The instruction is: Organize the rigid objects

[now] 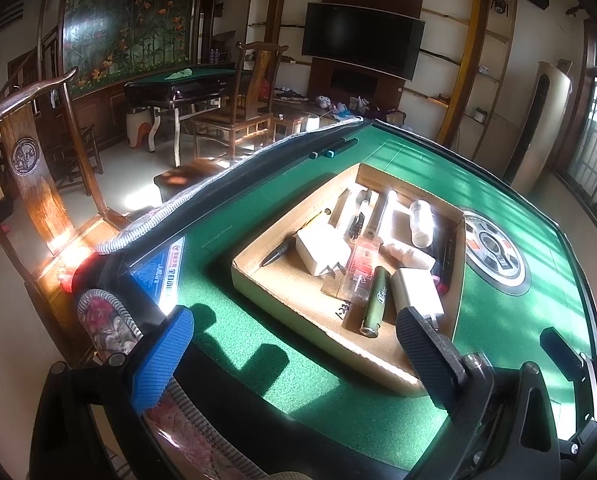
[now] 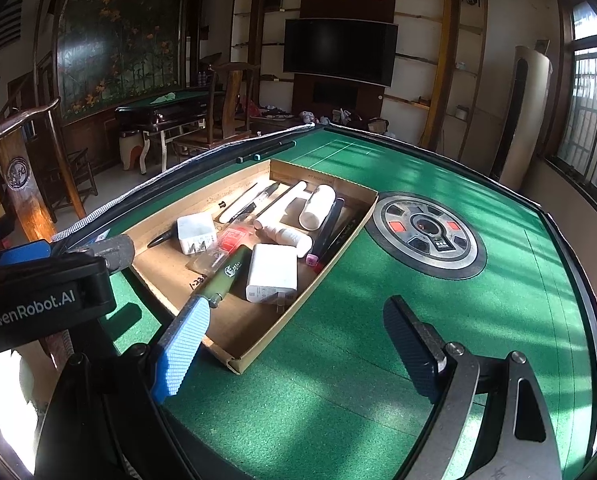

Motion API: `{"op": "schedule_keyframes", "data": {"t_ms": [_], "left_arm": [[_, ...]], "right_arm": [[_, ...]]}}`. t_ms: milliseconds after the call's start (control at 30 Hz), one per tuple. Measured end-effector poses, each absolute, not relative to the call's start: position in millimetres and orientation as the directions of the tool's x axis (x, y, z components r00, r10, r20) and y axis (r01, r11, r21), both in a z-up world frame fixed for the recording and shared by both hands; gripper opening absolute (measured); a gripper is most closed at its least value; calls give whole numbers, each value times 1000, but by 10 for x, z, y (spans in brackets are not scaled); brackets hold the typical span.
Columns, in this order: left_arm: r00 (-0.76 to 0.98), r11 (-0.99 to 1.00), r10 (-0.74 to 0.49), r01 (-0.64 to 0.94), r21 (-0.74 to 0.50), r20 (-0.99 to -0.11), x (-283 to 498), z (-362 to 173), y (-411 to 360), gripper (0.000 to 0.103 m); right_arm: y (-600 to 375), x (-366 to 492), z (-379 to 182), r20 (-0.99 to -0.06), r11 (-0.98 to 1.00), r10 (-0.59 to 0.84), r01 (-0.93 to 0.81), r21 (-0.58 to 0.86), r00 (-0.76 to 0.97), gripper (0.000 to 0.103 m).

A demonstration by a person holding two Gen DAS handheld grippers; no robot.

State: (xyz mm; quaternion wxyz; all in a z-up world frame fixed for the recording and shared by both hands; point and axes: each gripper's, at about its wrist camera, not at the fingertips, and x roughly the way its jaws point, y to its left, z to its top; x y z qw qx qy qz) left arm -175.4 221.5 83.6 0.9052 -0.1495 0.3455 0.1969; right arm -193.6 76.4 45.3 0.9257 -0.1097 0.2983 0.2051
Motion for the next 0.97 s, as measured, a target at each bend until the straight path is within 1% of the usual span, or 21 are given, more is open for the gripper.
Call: {"op": "schedule_keyframes", "data": {"t_ms": [600,967], "left_arm": [[659,868,250,-477,-138,-709,-1718,770,2291,102],[660,879,270,-466,-100,-701,-1717,815,2184,102]], "right_arm": [[821,-1928,424,-619,880,339,-471,-57,708,88],[778,-1893,424,-617,885,340,-463,-45,710,88]]}}
